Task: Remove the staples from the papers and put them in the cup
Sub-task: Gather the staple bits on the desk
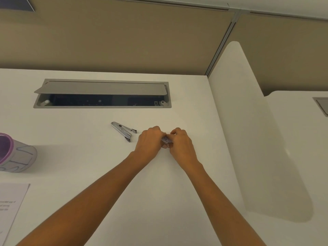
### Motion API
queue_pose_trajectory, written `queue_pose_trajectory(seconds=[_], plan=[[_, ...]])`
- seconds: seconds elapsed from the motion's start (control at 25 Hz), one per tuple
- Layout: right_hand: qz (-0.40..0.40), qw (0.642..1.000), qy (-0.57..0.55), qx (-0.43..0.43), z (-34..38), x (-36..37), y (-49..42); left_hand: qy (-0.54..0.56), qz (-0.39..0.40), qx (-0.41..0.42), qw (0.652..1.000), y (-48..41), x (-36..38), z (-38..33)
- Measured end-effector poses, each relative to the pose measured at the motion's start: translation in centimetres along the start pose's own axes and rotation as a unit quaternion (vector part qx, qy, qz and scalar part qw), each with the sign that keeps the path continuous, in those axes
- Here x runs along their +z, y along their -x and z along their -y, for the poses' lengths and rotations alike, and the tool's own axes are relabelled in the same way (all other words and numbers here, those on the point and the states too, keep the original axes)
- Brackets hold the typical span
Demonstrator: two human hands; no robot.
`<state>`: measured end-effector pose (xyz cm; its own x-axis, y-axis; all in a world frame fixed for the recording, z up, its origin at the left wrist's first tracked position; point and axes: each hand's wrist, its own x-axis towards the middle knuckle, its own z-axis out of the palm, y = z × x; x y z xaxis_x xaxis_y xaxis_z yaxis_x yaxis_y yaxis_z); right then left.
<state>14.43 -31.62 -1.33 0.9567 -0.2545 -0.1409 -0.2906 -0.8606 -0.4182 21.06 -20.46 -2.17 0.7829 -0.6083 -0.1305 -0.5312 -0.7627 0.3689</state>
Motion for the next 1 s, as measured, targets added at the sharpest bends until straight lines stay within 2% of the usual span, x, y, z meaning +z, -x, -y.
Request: queue_pose_trajectory(seconds=[0.32,0.52,0.76,1.0], plan=[[-0.051,0.997,0.058,-0.022,0.1,1.2,0.4,-0.012,-0.008,0.004,1.0,-0.3,0.6,-0.3],[-0.088,0.993,0.078,-0.024,0.2,1.4,0.3,-0.035,-0.037,0.011,0.999,-0.2,1.1,-0.2],[-0.096,0.987,0.118,-0.046,0.8,0.9,0.3,-0.087,-0.096,0.04,0.991,0.4,1.1,-0.3],[-0.121,0.981,0.149,-0.025,1.6,1.4,-0.2,-0.126,-0.141,0.062,0.98,0.9,2.0,-1.0]])
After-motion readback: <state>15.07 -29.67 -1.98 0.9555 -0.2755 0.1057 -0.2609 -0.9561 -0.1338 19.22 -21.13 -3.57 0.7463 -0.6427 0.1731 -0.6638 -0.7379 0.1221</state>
